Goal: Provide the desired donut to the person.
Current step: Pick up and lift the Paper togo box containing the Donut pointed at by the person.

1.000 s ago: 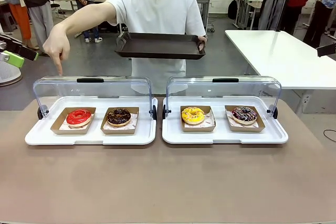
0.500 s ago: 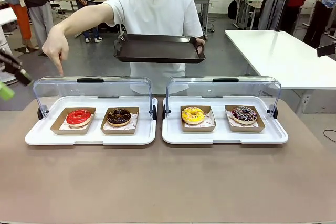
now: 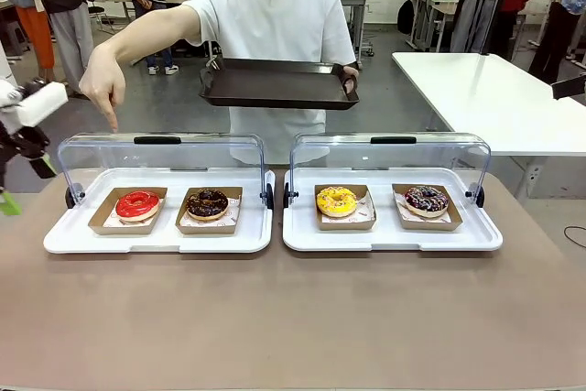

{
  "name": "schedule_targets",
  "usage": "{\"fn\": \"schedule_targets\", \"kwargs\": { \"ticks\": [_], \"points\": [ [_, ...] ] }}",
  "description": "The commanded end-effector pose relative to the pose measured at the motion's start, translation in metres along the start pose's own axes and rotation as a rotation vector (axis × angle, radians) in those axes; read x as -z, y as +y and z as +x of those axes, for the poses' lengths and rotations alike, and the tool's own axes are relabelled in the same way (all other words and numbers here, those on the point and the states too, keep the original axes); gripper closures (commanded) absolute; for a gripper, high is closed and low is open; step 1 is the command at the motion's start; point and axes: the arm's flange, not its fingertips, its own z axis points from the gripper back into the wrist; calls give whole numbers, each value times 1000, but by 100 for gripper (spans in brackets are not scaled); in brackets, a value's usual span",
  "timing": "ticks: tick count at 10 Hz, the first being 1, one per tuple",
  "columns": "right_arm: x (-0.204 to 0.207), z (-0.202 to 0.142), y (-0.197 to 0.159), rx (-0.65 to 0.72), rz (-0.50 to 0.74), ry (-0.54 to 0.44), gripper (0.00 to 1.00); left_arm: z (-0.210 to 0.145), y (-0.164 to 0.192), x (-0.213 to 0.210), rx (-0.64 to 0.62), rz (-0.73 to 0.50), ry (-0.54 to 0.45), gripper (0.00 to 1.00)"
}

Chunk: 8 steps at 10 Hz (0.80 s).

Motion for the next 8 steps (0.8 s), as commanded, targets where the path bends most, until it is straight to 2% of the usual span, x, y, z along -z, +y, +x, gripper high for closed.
{"fn": "schedule_targets", "kwargs": {
  "ticks": [1, 4, 8],
  "points": [
    [0, 0, -1, -1, 8, -12, 0, 13, 4, 43, -5, 66, 103, 0],
    [0, 0, -1, -1, 8, -12, 0, 22, 30, 90, -23, 63, 166, 0],
    [0, 0, -1, -1, 8, -12, 0, 7, 66, 111, -92, 101, 151, 0]
  ]
}}
